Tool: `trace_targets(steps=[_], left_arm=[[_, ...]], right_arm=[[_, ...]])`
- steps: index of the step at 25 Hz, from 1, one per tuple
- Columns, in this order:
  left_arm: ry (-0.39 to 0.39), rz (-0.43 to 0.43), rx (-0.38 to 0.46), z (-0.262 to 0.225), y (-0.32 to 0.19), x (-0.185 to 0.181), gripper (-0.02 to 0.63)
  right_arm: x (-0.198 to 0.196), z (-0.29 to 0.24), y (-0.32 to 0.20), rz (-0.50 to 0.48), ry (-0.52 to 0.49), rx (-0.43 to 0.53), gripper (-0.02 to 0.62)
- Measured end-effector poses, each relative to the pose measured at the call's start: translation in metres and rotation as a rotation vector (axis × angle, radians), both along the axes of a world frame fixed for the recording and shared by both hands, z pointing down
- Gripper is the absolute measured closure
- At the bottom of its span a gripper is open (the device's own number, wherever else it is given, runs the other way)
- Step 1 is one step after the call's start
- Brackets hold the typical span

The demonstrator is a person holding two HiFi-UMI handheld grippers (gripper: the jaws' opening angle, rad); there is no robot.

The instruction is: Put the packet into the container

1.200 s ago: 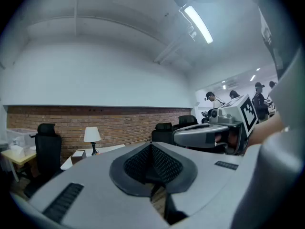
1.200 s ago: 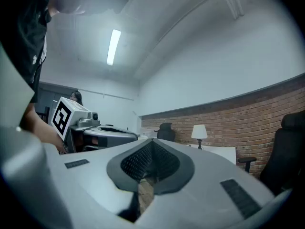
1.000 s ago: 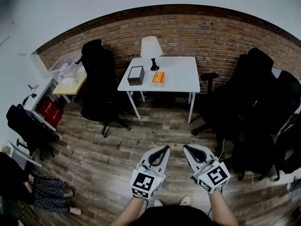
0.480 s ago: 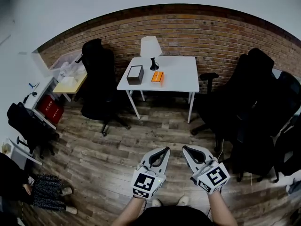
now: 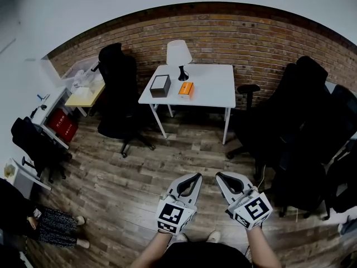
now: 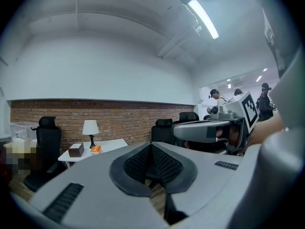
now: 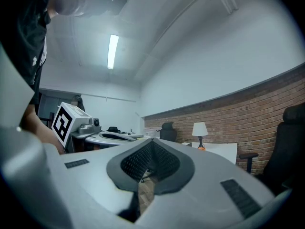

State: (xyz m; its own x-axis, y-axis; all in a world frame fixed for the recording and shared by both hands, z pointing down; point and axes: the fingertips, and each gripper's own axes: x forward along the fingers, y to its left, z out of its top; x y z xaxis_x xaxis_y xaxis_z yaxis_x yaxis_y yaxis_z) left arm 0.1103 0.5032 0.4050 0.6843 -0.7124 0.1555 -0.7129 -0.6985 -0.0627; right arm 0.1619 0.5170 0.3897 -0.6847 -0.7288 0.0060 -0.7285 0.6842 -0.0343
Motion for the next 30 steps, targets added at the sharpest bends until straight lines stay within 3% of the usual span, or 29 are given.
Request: trace_targets(steps=[7,16,25,30], left_arm=[[-0.043,-0.027,-0.012,0.016,0.007,0.015,0.6],[-0.035,-0.051,-0.032,0.019,-0.018,0.015,0.6],[-0.015,-0.054,-0.034,0.026,-0.086,0.004,0.6],[0.057,-0.055,-0.039,0.017,-0.146,-0.015,0.6]], right_arm=[[0.027,0.015,0.0,-0.004,-0.027,-0.024,0.591],[0.027,0.023,-0.025,-0.026,-0.014,-0.025,0.591],[0.02,0.034,-0.091,-0.019,0.01,-0.043,0.59],[0.0,0.034,-0.15,-0.025,0.001,-0.048,0.591]])
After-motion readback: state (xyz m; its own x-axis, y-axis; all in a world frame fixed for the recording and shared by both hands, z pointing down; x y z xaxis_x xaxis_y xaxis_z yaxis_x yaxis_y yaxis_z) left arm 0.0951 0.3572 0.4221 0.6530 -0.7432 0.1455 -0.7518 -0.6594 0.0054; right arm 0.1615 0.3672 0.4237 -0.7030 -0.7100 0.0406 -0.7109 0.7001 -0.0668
